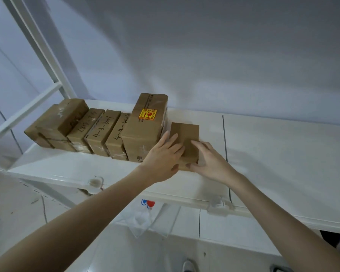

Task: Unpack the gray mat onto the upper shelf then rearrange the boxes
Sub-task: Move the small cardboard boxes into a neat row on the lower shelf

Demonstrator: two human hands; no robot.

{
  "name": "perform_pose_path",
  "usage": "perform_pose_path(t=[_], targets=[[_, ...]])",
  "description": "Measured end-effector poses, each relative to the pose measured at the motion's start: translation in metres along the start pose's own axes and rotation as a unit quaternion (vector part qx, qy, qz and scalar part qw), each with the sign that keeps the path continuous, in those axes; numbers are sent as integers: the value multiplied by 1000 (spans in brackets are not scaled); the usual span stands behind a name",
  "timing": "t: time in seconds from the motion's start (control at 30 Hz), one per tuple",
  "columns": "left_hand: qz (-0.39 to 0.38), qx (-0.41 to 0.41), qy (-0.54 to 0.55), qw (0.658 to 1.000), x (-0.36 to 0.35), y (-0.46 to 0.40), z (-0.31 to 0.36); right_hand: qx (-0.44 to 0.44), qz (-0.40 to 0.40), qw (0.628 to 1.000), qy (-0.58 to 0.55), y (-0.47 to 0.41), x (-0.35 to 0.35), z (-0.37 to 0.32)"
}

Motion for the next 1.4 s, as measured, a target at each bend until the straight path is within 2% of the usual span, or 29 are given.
perform_pose_path(t=[0.1,0.17,0.23,0.3,0.43,0.47,0.53,0.63,0.83,0.9,0.97,1.07,1.13,1.3,1.4], targets=[[5,5,80,997,-4,-1,14,-21,8,1000,-19,4,-2,5],[50,48,220,973,-3,2,22,-34,4,999,-26,6,-3,7],[55,153,375,913,2,3,25,-51,-2,998,-40,7,-3,10],[12,239,460,855,4,1,24,-61,-6,996,-64,9,-2,11],[-56,297,555,775,11,-6,22,-57,-11,993,-102,11,-1,7],[-70,300,562,768,13,-6,23,-55,-5,994,-95,12,0,6],[-54,284,557,779,17,-4,26,-49,20,995,-90,15,3,7],[29,255,534,806,24,1,26,-35,64,991,-114,23,13,5],[151,258,521,800,62,10,17,19,155,971,-183,39,43,-30],[173,260,531,788,78,18,12,28,169,969,-176,46,54,-45],[194,252,565,761,95,28,7,48,187,969,-157,53,64,-62],[223,243,646,689,119,49,0,92,206,965,-137,64,72,-83],[227,255,669,660,133,63,-7,119,216,961,-128,72,74,-97],[257,297,668,632,166,98,-32,191,223,939,-179,91,72,-130],[272,271,634,671,179,115,-34,231,221,923,-216,100,72,-149]])
Point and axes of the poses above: each hand's wrist, its own y-axis away from the middle knuckle, its own x-axis out of the back of the hand, z = x × y, the point moved 1 cm from there along -y, towards the middle knuckle, and after that the axes turned 3 degrees about -y, right-handed, at the moved point
